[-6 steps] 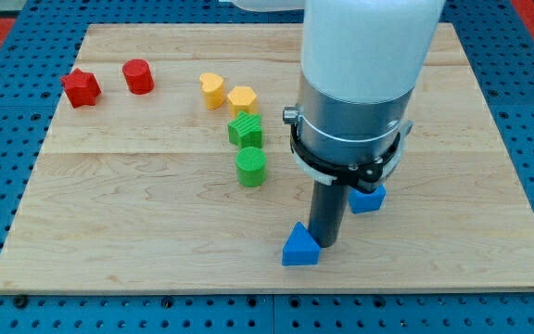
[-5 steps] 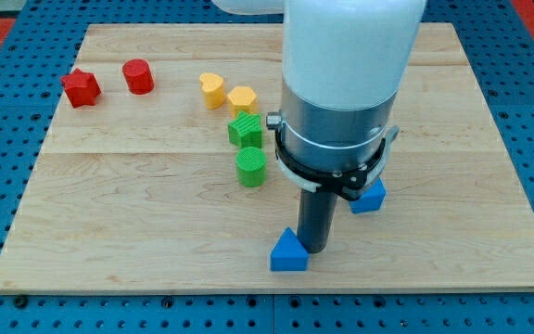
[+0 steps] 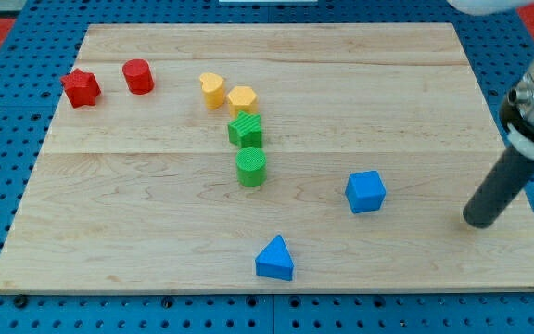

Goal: Push the blue cube towards the green circle

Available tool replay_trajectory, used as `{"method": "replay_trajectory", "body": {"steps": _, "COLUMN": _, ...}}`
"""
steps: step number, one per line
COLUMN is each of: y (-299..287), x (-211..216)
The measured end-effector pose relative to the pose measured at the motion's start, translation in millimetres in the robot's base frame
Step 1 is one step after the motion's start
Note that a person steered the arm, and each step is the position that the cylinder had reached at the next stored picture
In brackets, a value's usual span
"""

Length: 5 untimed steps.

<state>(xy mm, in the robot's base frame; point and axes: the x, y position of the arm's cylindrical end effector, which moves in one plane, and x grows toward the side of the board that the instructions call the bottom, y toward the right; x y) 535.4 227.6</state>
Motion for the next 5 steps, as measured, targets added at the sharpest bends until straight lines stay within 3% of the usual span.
{"method": "replay_trajectory", "body": {"steps": 2, "y": -100.6, "x": -5.5}}
{"method": "replay_trajectory", "body": {"steps": 4, "y": -104.4, "x": -33.0}}
{"method": "replay_trajectory", "body": {"steps": 5, "y": -142.3, "x": -35.7}}
